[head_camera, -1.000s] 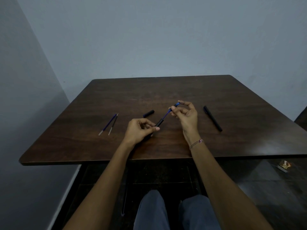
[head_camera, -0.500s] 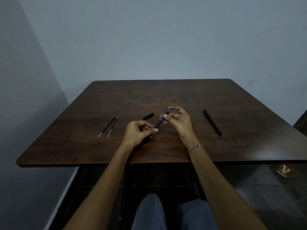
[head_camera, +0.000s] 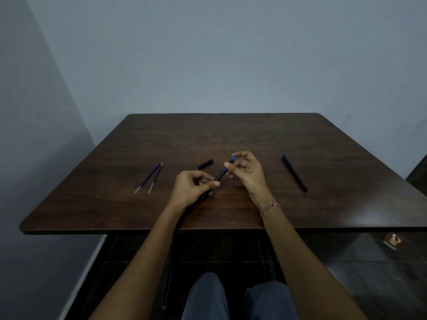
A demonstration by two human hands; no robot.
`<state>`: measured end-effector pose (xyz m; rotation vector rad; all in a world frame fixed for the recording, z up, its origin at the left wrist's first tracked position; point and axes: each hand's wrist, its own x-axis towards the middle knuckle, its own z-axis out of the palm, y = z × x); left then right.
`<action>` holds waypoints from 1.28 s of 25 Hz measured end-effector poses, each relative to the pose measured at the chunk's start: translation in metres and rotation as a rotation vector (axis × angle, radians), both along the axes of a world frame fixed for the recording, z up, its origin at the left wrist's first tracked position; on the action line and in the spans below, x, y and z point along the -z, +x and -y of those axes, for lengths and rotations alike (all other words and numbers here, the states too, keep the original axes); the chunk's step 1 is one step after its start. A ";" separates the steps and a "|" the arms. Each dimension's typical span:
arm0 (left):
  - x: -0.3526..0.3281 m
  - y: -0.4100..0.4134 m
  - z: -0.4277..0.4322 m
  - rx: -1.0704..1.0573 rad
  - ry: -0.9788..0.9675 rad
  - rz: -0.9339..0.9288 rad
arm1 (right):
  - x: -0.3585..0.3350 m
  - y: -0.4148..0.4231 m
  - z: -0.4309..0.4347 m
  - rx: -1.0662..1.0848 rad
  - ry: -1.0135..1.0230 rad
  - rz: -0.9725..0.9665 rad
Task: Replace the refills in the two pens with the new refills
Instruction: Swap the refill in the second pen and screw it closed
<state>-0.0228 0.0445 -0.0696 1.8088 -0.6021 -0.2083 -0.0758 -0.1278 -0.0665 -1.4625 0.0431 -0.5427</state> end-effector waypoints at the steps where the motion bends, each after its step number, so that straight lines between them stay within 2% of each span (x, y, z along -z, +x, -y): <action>1: 0.000 0.001 0.002 -0.006 -0.009 -0.002 | 0.000 0.001 0.001 -0.002 0.017 0.000; 6: 0.002 -0.003 0.025 -0.047 -0.081 -0.039 | -0.002 0.001 0.010 -0.078 0.375 0.013; 9: 0.002 -0.003 0.031 -0.018 -0.084 -0.077 | -0.001 0.002 0.013 -0.167 0.505 0.027; 13: 0.000 -0.003 0.028 0.016 -0.104 -0.135 | 0.001 0.002 0.012 -0.225 0.442 -0.011; 28: -0.001 -0.007 0.028 0.115 -0.078 -0.124 | -0.002 0.003 0.010 -0.039 0.322 -0.122; 32: -0.001 -0.007 0.029 0.110 -0.080 -0.134 | -0.003 0.003 0.013 -0.192 0.470 -0.076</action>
